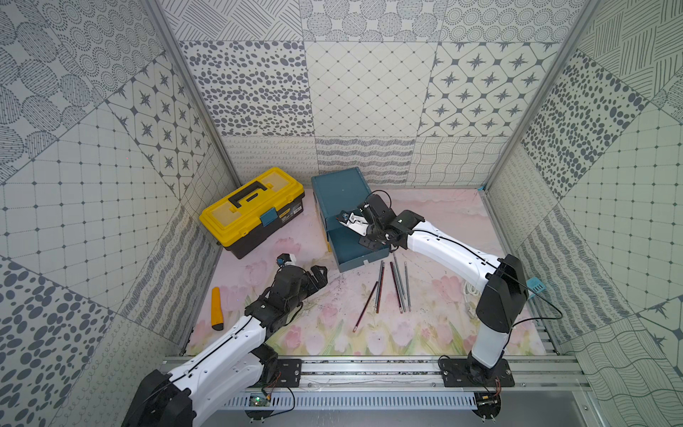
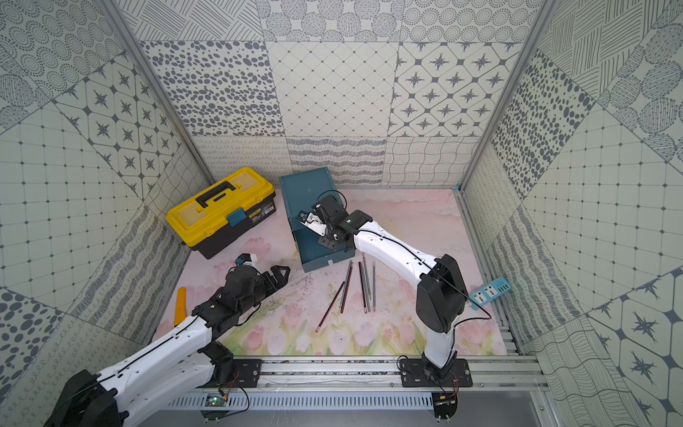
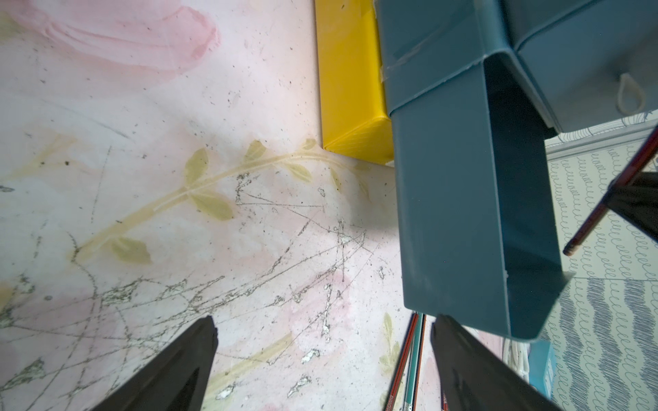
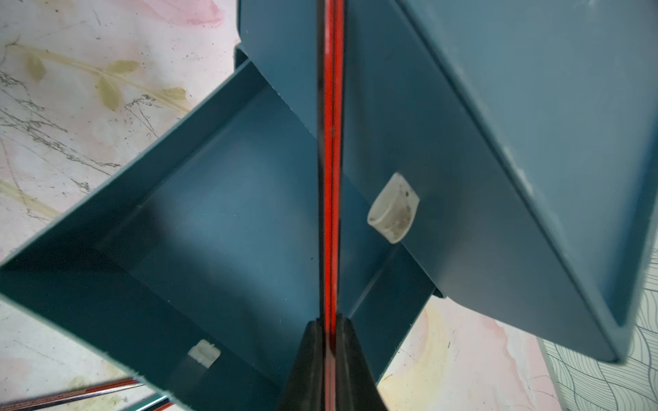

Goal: Please place the pencils in the drawer according to their color
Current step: Place the pencil in the drawer.

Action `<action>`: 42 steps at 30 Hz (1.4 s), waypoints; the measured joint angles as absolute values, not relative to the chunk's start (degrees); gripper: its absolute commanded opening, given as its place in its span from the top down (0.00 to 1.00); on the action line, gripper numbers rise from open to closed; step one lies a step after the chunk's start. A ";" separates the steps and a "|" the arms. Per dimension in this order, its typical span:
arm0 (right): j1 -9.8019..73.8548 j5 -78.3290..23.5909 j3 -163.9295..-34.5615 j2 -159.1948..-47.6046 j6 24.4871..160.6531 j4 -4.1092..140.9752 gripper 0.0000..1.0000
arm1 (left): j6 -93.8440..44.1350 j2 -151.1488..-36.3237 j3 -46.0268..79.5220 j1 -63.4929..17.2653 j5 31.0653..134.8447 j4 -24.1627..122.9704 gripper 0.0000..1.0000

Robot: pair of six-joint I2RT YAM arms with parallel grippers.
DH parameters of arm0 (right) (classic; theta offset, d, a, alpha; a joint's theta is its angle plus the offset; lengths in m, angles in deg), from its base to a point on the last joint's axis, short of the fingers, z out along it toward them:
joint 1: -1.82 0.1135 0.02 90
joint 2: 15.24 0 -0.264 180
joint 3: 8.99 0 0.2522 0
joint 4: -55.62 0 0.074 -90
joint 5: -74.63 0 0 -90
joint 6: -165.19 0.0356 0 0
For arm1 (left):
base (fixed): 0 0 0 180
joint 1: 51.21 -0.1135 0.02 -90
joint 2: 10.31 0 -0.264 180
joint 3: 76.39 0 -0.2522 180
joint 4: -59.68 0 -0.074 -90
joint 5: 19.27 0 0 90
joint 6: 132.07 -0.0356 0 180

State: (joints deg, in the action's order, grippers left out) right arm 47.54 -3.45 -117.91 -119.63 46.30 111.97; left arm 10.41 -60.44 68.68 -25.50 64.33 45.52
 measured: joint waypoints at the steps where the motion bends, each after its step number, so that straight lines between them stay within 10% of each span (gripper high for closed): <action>1: 47.67 -3.25 -117.91 -119.63 46.04 111.95 1.00 | 10.41 -60.37 68.68 -25.50 64.33 45.50 0.01; 10: 48.74 -2.55 -117.69 -119.63 46.06 111.93 0.69 | 10.41 -59.39 68.68 -25.50 64.11 45.28 0.01; 23: 48.78 -1.13 -117.65 -119.31 51.57 111.93 0.66 | 10.41 -59.04 68.68 -25.50 63.94 45.26 0.01; 42: 43.73 1.82 -94.13 -97.08 98.50 117.50 0.64 | 10.35 -59.56 68.68 -25.80 63.98 45.26 0.01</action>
State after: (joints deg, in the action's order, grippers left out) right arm 43.73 1.82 -94.13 -97.08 98.50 117.50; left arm 10.35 -59.56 68.68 -25.80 63.98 45.26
